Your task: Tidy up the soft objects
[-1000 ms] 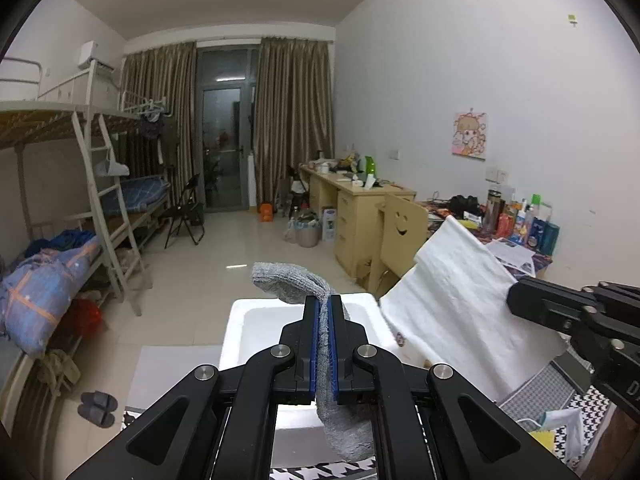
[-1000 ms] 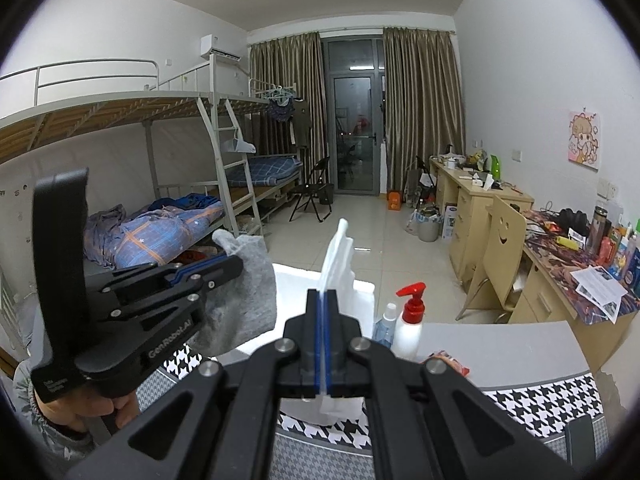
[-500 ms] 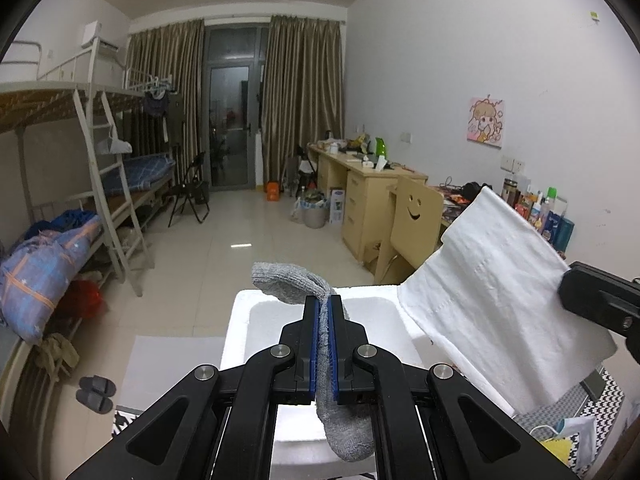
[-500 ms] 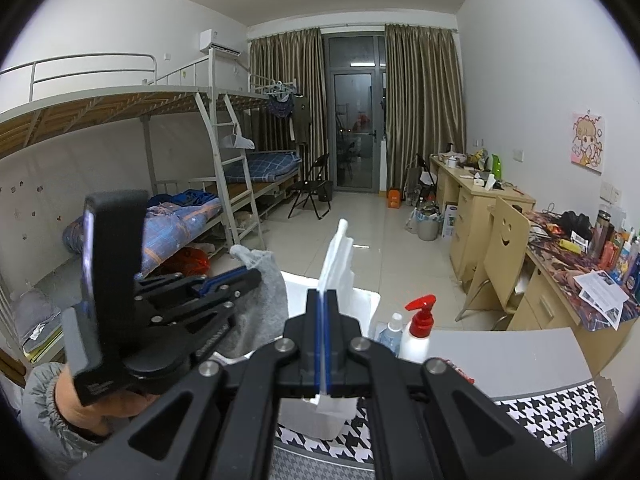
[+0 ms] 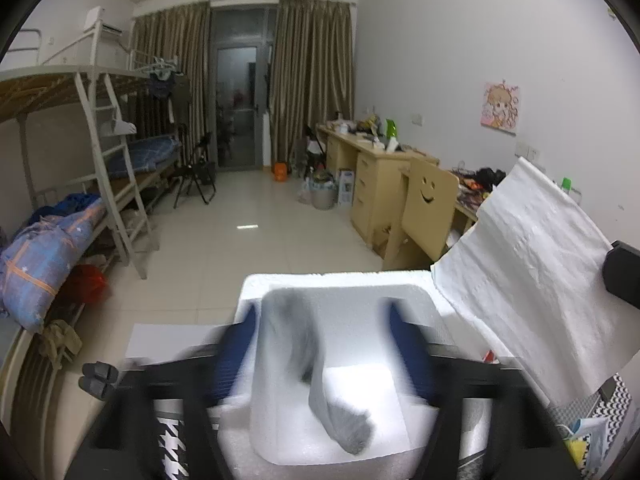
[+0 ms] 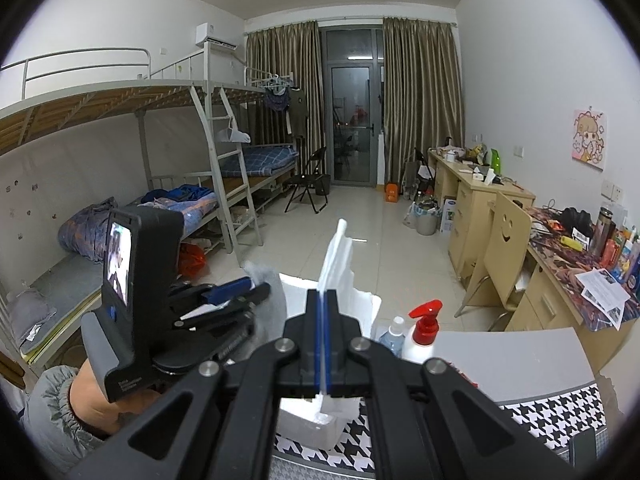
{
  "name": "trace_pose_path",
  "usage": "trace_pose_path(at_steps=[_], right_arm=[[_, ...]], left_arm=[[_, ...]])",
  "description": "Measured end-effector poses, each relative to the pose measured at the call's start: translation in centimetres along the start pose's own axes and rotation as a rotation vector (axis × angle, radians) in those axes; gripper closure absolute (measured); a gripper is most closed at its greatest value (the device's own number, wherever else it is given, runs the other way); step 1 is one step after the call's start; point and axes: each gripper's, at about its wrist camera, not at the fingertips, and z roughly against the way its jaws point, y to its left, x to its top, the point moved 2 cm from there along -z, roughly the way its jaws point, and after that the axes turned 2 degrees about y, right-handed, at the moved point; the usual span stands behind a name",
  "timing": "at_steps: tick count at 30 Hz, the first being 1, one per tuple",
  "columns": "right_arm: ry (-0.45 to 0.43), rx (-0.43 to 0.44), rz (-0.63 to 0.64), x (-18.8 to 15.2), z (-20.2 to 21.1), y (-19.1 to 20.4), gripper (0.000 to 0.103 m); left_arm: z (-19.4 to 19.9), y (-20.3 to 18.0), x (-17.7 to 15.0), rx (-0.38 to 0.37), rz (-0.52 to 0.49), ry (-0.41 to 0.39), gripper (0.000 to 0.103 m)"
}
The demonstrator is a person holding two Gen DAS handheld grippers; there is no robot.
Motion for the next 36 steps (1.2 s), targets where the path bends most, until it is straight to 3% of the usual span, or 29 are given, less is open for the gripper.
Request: trace_pose_path(at_steps=[3,5,8,21,36], right_arm=[[0.002,-0.002,0.002,0.2,-0.2,0.1,0.100],[0.004,-0.002,0.003,0.3,-0.4,0.1,0.100],[0.003,0.002,0.007,0.5,-0.5,0.2,0.100],[0.008,0.031,0.033,1.2,-1.3,2.2,0.100],[0.103,0.023,0.019,0.4,-5.3,2.1,0.100]], left_arm=[[0.8,0.1,0.1,0.021,0.003,-0.023,0.019],[1.3,0.3,0.2,0.033,0.007,-0.037,0.007],[2.2,0.6,0.3,0.062,0.011,-0.067,0.002],[4.3,3.7,-0.3,0.130,0.049,-0.080,0.001],[5.9,5.0,-1.3,0.149,0.063,-0.082,0.001]])
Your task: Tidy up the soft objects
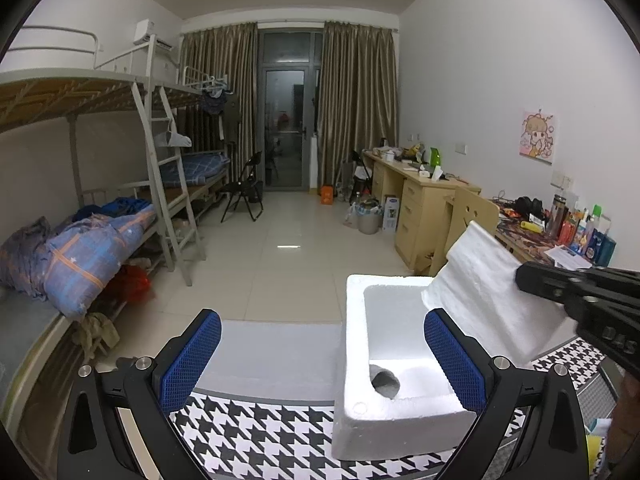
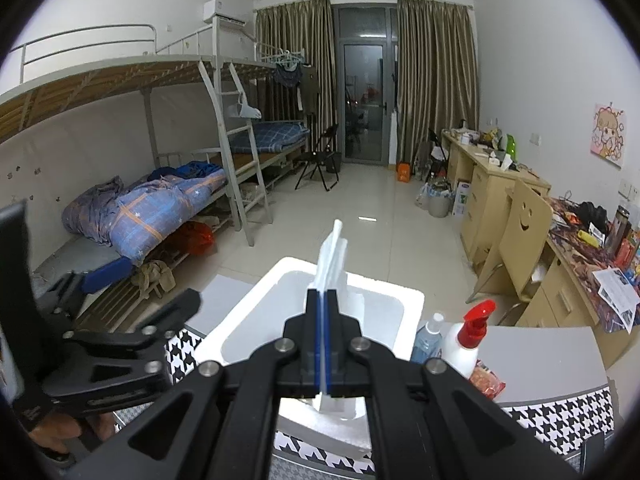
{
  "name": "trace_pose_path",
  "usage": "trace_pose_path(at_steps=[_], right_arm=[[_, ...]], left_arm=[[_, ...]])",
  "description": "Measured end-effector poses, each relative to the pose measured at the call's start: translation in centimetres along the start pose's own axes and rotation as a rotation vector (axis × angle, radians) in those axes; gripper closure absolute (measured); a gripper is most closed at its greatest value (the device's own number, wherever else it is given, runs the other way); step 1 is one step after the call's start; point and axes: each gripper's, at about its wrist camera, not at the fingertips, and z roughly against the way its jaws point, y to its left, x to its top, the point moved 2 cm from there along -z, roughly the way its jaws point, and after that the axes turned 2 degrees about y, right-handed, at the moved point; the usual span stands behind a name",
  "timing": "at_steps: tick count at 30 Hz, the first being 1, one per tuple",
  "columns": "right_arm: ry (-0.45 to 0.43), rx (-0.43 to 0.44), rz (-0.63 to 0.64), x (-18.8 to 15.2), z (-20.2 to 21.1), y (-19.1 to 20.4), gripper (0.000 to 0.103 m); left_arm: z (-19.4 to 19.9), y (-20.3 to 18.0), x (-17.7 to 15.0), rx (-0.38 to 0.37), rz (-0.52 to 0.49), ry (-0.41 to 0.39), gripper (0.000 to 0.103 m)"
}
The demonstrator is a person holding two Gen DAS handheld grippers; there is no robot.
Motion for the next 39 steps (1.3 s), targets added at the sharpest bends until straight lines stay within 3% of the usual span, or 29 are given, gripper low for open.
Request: trace_pose_path(at_steps=[15,16,18,19,20,28,39], right_arm=[[0.169,-0.015,-0.054,-1.3,-4.8,-0.8,0.099],[0.177,-0.021,-0.051,-1.4,-4.9,-0.8,0.097],[0.185,-0.034,-0.044,-1.6,-4.9,-0.6,0.076],[0.185,-0.029,-0.044,-1.6,-4.8,-0.6,0.057],[0.181,-0.023,-0.047,-1.7,-4.6,-0.6,0.047],[0.147,-0.048,-0.057,-1.5,-2.6,-1.1,0.037],[0.052,-0.015,-0.094,-2.3,1.9,-2.0,0.020]], left_arm=[[-0.2,0.9,-1.0,0.006,0.009,0.020,0.001],[-0.2,0.9,-1.0,0.005,0.013,0.021,0.001],[-0.2,1.0,-1.1,0.004,0.016,0.023,0.001],[-0.2,1.1,-1.1,0.005,0.018,0.023,0.001],[-0.2,1.1,-1.1,0.004,0.018,0.024,0.001],[0.4,0.8,-1.2,-0.002,0.007,0.027,0.001],[3.2,-1.2,-1.5,0.016,-0.015,-0.009,0.001]])
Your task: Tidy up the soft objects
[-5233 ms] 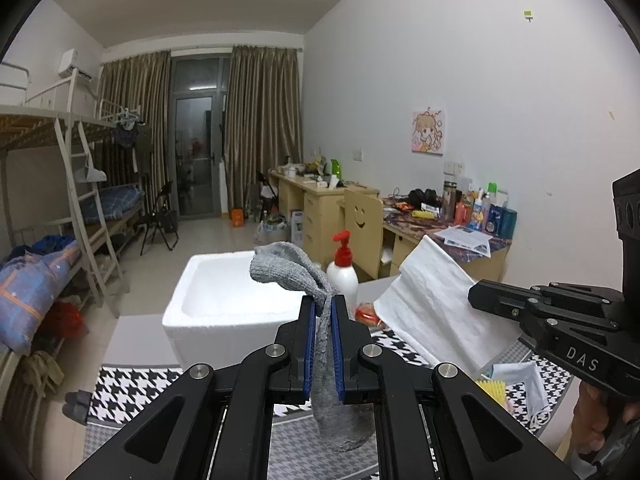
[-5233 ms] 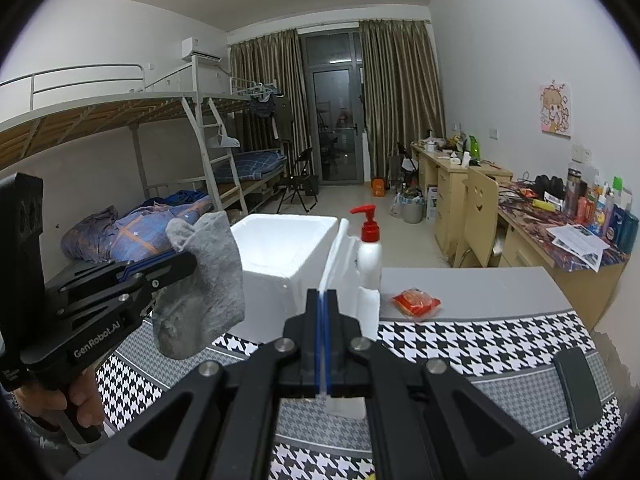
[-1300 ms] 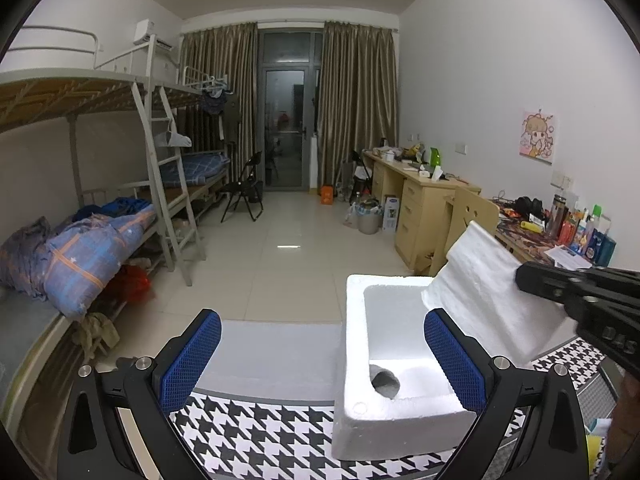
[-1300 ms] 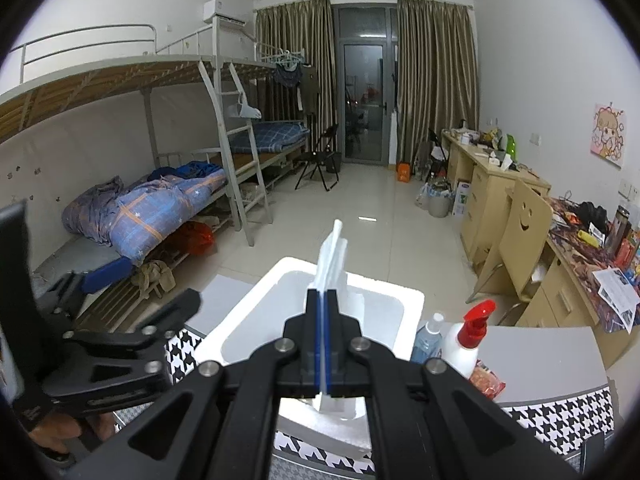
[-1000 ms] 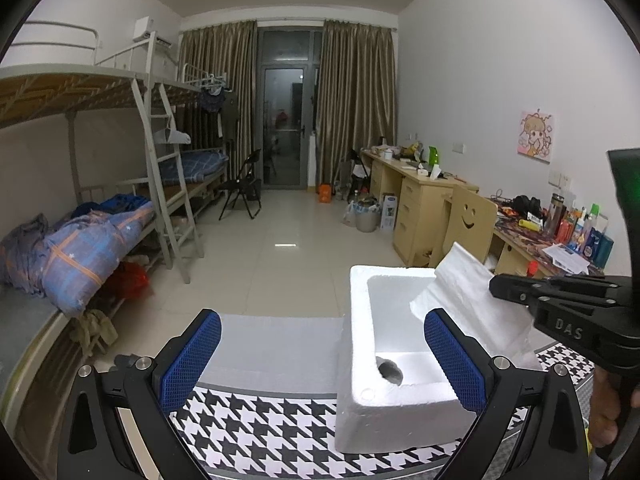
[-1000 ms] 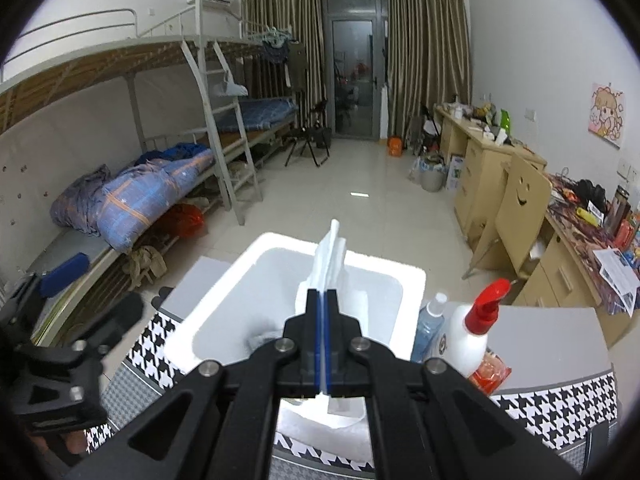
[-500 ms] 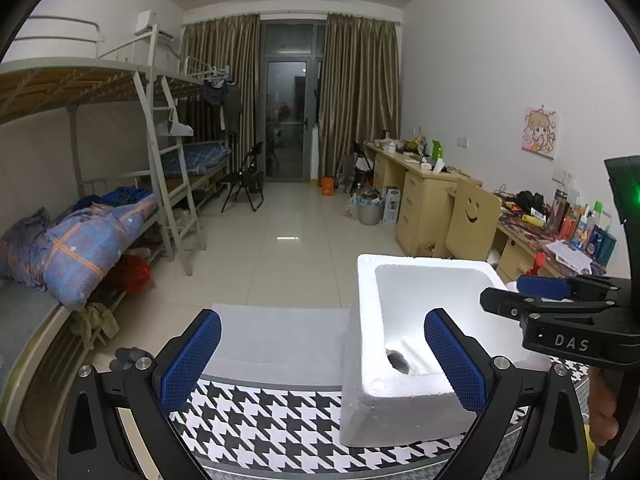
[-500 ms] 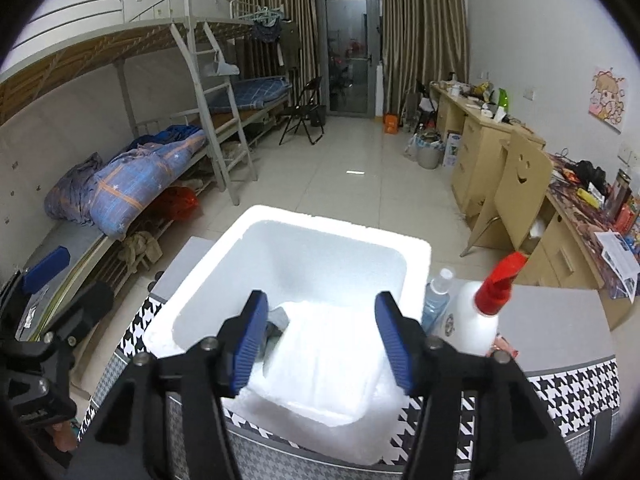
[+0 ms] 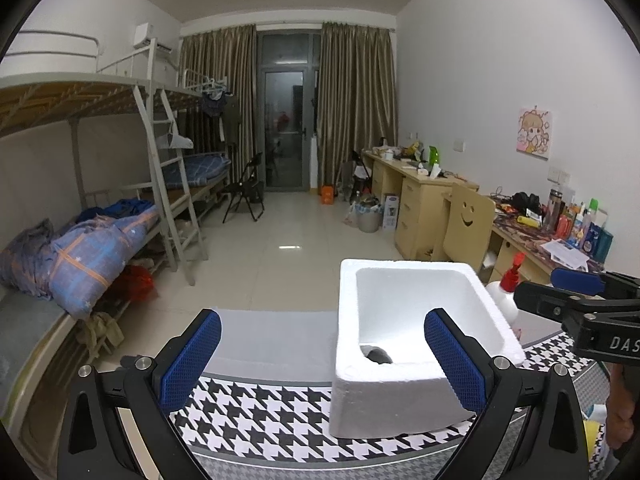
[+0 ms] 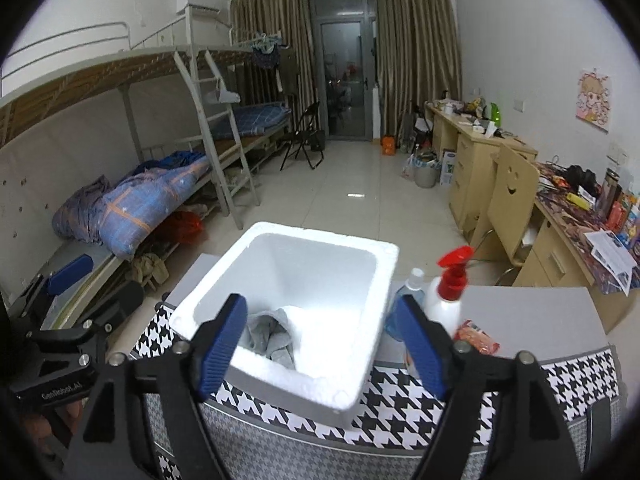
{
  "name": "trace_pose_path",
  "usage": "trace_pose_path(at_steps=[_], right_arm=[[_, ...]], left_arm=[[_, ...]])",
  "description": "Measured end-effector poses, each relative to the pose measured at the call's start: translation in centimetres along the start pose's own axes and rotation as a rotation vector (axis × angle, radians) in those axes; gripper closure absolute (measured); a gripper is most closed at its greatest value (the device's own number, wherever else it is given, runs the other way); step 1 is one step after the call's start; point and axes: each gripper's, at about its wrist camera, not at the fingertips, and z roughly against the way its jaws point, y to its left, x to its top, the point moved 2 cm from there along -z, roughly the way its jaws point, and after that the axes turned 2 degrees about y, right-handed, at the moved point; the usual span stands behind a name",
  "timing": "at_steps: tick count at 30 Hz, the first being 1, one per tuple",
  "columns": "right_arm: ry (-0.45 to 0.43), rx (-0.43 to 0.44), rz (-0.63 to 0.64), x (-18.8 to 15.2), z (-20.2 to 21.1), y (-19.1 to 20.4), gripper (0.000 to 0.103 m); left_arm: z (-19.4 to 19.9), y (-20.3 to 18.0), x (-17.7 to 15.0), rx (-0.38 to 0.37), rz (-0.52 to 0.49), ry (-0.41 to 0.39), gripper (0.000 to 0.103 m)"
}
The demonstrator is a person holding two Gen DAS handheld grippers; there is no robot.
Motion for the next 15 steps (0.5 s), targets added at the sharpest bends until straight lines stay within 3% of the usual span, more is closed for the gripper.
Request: trace_pose_path(at_steps=[15], right_arm=[[-0.081,-0.010,-0.023,-1.9,5.5,-1.6,0.016]], left_arm=[[5.9,-3.2,0.1,-0.037,-0.038,-0.071,0.001]])
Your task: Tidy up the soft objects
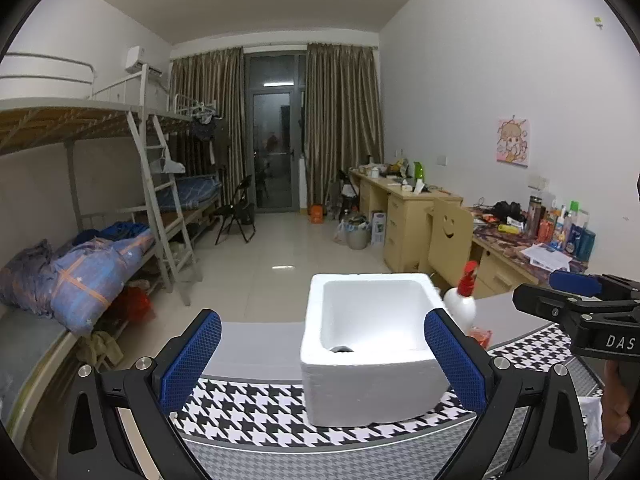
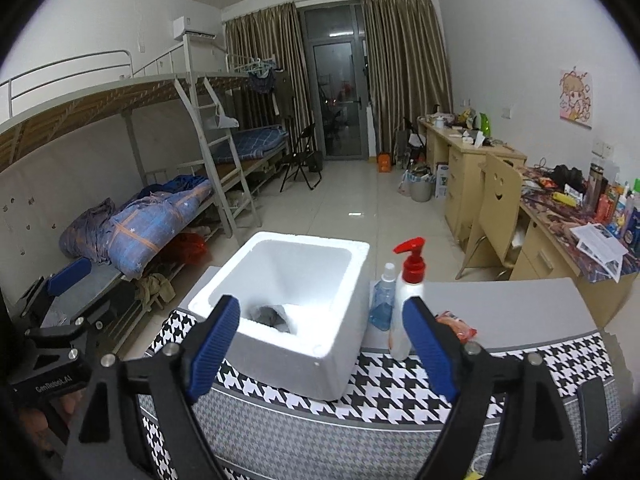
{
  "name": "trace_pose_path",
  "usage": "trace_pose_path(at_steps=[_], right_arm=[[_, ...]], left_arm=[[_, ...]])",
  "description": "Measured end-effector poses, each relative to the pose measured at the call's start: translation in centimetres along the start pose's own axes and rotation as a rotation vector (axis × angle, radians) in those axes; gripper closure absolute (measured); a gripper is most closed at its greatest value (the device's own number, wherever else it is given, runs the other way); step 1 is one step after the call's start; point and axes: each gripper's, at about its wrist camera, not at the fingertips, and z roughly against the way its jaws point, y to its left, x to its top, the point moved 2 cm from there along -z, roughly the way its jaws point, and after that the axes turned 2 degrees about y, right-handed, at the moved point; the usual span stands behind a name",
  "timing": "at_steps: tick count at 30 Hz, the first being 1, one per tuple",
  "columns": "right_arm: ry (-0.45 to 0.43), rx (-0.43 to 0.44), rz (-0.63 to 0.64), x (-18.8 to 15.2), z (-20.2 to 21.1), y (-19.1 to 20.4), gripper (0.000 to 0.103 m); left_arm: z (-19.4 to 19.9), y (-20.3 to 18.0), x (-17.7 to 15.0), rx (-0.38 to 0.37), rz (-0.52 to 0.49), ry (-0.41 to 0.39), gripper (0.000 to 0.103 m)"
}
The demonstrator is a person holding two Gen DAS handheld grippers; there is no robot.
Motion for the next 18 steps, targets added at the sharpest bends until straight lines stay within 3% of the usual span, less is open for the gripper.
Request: trace_pose_path(at_steps=[18], right_arm=[[-0.079,-0.008,0.015,-2.0,5.8,-1.0,0.016]], left_arm=[[4.5,-2.8,0.2,-0.037,-0.037,-0.050,0.001]])
